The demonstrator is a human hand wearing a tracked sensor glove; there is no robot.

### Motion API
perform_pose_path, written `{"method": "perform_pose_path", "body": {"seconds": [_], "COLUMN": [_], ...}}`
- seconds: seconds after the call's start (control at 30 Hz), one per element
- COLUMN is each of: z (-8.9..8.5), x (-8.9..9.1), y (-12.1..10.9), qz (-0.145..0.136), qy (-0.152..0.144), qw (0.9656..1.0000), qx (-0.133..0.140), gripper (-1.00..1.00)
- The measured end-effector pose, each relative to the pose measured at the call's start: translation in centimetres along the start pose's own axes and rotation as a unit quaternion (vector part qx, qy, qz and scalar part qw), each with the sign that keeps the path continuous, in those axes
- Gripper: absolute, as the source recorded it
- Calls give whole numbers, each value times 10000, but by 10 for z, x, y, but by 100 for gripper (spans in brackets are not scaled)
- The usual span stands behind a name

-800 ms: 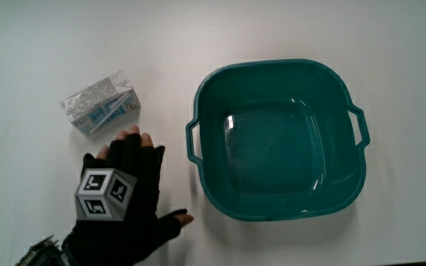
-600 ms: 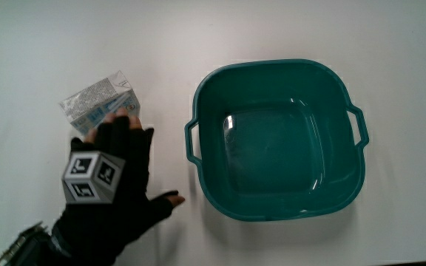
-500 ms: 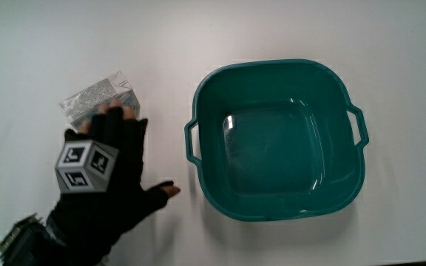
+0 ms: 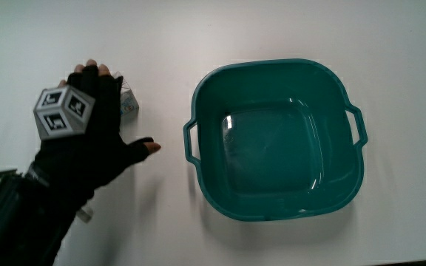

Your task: Pick milk from desk

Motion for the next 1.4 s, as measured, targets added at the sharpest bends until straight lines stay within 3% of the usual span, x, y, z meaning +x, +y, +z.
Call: {"method": "perform_pose_path", "body": {"seconds": [0.03,0.07,0.1,0.13,0.17,0.2,0.53,0.67,0.73,0.87,1.13,1.17,1.2,1.33,1.37,1.4], "z": [-9,12,11,3,14,15,20,18,19,19,10,9,8,7,6,7], "x": [-12,6,3,-8,0,-1,-10,-20,-23,-29,-37,-38,-38,-37,-38,-38], "y": [18,0,6,22,14,16,40,62,67,74,83,84,85,87,86,86], "qz": [171,-119,-133,-55,-220,-200,-182,-208,-135,-8,125,34,126,142,20,110], "qy": [203,-315,-319,-124,-336,-429,-390,-505,-591,-746,-844,-904,-840,-854,-919,-862], "qw": [9996,9988,9985,9995,9985,9977,9959,9938,9909,9875,9857,9825,9857,9851,9829,9864], "qx": [119,-347,-425,-303,-359,-480,-797,-964,-1203,-1389,-1452,-1630,-1454,-1485,-1597,-1395], "gripper": [0,0,0,0,0,0,0,0,0,0,15,17,20,28,30,33]}}
